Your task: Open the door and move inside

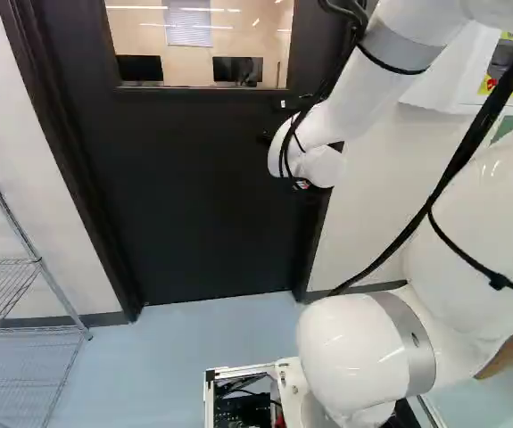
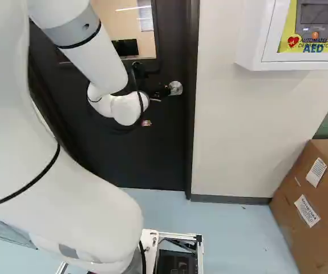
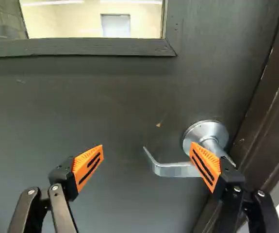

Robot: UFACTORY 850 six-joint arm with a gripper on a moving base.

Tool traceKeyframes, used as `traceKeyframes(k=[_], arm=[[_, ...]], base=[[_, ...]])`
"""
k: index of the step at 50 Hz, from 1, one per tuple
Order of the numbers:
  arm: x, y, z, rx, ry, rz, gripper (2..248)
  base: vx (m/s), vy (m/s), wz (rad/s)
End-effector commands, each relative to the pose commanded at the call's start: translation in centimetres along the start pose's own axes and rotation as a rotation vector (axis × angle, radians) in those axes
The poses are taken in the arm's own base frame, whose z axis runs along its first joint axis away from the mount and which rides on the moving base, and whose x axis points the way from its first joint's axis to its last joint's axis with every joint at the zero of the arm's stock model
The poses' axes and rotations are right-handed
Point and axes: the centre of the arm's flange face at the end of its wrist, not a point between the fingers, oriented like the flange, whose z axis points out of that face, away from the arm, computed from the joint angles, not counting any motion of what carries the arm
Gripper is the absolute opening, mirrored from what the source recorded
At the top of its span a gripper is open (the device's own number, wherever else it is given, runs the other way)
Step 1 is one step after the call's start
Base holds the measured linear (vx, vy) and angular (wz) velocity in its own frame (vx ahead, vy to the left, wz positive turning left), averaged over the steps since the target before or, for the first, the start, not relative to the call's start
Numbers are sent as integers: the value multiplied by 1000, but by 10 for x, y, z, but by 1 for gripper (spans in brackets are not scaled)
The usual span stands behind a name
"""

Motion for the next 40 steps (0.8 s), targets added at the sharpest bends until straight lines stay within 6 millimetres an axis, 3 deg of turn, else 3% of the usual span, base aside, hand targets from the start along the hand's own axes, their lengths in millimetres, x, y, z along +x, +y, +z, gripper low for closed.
traceKeyframes(k=[12, 40], arm=[[-11, 2, 12, -4, -30, 1, 247], [-39, 2, 18, -5, -97, 1, 247]], base=[[0, 0, 0], [0, 0, 0]])
